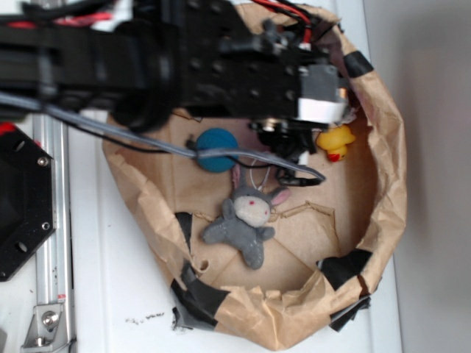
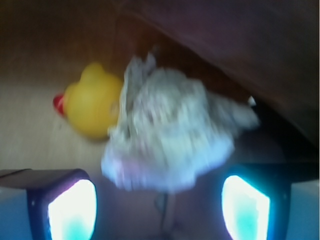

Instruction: Grab the white paper.

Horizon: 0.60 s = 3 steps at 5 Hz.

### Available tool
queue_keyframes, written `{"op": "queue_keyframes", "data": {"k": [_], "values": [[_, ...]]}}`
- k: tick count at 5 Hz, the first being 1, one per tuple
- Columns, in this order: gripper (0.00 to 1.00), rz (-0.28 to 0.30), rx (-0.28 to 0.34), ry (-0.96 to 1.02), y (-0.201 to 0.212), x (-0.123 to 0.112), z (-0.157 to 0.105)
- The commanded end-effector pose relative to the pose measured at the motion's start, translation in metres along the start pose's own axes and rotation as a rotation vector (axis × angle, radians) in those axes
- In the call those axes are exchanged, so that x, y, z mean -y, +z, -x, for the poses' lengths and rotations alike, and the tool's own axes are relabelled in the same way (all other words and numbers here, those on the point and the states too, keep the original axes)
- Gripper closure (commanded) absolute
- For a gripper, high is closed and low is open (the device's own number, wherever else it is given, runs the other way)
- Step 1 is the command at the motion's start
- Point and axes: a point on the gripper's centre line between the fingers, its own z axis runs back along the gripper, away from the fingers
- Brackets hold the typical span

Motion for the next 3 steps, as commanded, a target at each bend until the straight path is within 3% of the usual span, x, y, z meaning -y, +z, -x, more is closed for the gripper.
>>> {"op": "queue_keyframes", "data": {"k": [1,2,3], "values": [[0.0,-0.067,0.044,-0.055,-0.0141,-0.0151,-0.0322],[1.0,-0.059,0.032,-0.042,-0.0177,-0.0191,-0.0323],[1.0,-0.063,0.02,-0.038,-0.0179,-0.0198,-0.0293]]}}
